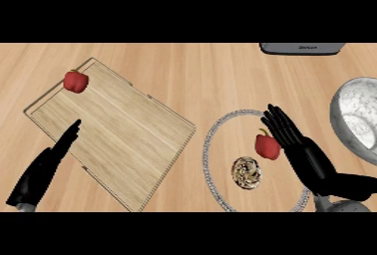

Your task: Pick the cupcake from the placemat and place it in the bowl

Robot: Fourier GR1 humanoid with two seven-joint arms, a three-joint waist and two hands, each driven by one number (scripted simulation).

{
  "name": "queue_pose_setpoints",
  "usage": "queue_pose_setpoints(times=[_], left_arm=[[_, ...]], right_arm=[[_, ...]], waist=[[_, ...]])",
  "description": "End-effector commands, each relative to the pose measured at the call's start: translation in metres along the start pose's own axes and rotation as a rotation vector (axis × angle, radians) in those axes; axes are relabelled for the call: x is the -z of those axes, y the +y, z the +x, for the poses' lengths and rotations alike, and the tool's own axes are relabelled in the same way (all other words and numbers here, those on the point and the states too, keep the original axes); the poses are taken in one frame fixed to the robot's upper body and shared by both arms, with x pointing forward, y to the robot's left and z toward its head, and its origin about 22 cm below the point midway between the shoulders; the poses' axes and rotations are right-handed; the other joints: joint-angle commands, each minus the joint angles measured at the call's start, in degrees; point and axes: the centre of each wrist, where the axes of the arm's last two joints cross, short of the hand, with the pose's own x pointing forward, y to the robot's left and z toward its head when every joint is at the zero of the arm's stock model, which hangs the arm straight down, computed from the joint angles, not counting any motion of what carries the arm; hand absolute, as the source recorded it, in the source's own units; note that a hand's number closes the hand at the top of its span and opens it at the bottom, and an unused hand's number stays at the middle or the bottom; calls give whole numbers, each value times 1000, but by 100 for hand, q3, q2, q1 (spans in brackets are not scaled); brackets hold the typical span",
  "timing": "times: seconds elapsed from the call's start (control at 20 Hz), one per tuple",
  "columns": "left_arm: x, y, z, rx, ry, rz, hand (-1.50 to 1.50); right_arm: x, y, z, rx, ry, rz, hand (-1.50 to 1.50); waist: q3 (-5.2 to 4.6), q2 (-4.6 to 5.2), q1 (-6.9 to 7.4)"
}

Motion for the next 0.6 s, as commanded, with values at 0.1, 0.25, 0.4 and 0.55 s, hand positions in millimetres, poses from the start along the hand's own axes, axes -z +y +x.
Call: queue_pose_setpoints(times=[0.1,0.25,0.4,0.55], left_arm=[[14,-38,35,-271,-111,-68,0],[14,-66,49,-493,-199,-91,0],[12,-62,42,-554,-159,-91,0],[20,-67,43,-587,-193,-144,0]], right_arm=[[-12,-11,29,-254,6,-106,150],[-20,-25,46,-508,-19,-186,150],[-50,-43,19,-520,127,-638,-150],[-68,20,27,-630,-34,-466,-150]], waist=[[144,-114,-161],[103,-173,-351],[117,-165,-552],[137,-129,-286]])
